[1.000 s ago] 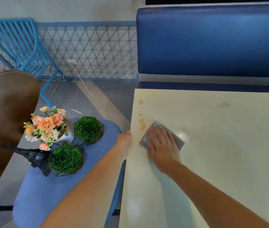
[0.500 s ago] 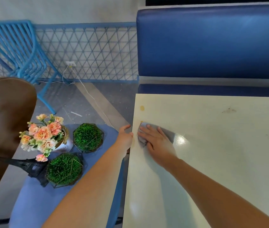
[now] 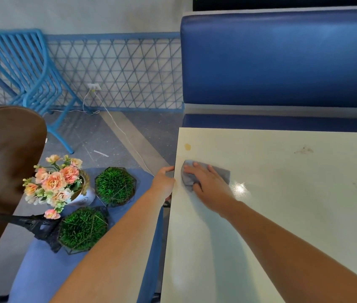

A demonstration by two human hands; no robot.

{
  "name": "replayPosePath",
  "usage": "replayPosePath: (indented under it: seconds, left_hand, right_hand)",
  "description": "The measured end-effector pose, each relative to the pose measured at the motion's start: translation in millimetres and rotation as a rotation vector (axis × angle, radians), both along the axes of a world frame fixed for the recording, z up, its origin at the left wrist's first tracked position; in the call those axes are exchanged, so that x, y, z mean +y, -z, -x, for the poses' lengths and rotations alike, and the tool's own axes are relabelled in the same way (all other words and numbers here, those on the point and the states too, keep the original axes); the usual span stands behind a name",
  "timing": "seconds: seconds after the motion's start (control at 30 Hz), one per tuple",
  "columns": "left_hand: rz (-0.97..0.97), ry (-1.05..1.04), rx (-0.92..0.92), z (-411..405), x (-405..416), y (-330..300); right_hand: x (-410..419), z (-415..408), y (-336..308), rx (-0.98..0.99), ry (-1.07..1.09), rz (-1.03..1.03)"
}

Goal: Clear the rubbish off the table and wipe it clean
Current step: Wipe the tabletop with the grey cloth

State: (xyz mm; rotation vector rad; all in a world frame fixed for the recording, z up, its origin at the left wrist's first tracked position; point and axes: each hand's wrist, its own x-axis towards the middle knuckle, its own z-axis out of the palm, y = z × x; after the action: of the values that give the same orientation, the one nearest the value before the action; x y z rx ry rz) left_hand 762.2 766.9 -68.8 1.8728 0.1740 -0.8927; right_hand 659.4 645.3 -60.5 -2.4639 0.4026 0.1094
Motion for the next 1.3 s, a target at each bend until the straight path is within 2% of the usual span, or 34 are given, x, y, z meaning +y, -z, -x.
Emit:
replayPosePath:
  seconds: [0.1, 0.2, 0.27, 0.4, 0.5, 0.57, 0.7, 0.83, 0.93, 1.07, 1.17, 1.3]
  left_hand:
    - [0.001, -0.012, -0.006, 0, 2, 2]
    - [0.017, -0.027, 0.019, 2, 1, 0]
    - [0.02, -0.013, 0.03, 3, 0, 3]
    - [0.022, -0.017, -0.065, 3, -8, 7]
    - [0.061, -0.101, -0.069, 5, -13, 7]
    - [0.051, -0.165, -0.046, 4, -17, 9]
    - [0.01, -0.227, -0.077, -1, -23, 9]
    - [0.017, -0.085, -0.127, -7, -30, 21]
    - [-0.033, -0.028, -0.154, -9, -31, 34]
    - [-0.134, 0.029, -0.204, -1, -32, 20]
    - [-0.058, -0.016, -0.155, -4, -32, 23]
    - [-0.024, -0.045, -0.138, -5, -35, 25]
  right_hand:
    - [2, -14, 6, 0.004, 0.058, 0.067]
    - [17, 3, 18, -0.007, -0.124, 0.264]
    - [7, 15, 25, -0.017, -0.184, 0.288]
    - [-44, -4, 31, 0.048, -0.017, 0.305]
    - [-42, -23, 35, 0.083, 0.112, 0.358]
    - [-24, -21, 34, 0.035, 0.063, 0.343]
    - [-26, -16, 31, 0.001, -0.183, 0.314]
    - [-54, -50, 30, 0.096, -0.02, 0.32]
    - [-58, -81, 30, 0.09, 0.045, 0.304]
    - [-44, -81, 30, -0.098, -0.134, 0.138]
    - [-62, -69, 33, -0.153, -0.28, 0.06]
    - [-92, -88, 27, -0.094, -0.12, 0.138]
